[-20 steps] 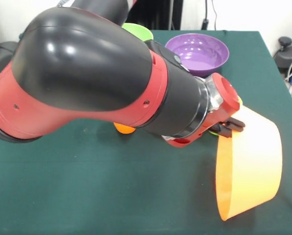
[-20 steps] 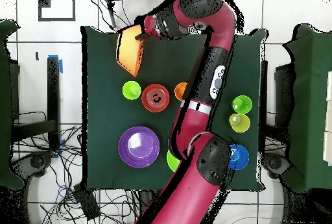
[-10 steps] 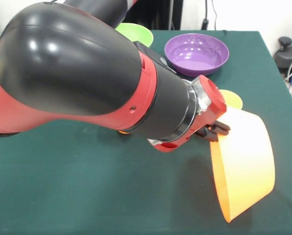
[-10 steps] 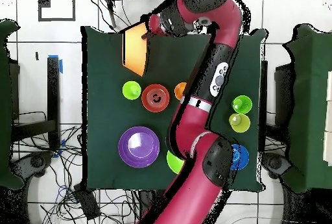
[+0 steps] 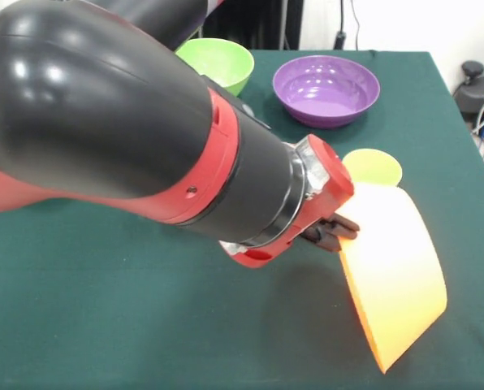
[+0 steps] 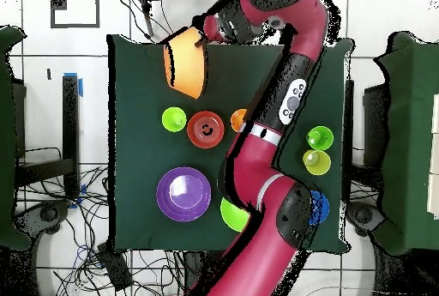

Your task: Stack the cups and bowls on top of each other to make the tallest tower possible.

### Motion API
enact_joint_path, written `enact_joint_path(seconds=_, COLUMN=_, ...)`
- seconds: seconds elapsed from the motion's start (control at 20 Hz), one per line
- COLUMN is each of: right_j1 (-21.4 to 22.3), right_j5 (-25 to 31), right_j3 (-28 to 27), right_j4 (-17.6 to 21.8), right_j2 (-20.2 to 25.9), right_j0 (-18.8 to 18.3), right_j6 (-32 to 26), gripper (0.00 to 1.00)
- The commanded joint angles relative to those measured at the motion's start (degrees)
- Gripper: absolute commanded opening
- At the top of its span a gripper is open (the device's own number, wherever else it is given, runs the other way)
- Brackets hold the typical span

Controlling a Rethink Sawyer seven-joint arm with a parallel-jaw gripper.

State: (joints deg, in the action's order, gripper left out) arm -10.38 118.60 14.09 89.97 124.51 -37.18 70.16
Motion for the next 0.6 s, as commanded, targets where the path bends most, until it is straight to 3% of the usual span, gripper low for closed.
enact_joint_path(seconds=0.05, right_j1=-6.3, right_j5=-3.0, right_j3=-8.9, right_j4=13.7, right_j2=-1.9, right_j0=-1.0, right_j6=-23.9, gripper=0.0)
enact_joint_path(seconds=0.6, right_j1=-6.1, right_j5=-7.5, right_j3=-7.7, right_j4=16.9, right_j2=-2.2, right_j0=-1.9, right_j6=-26.1, gripper=0.0)
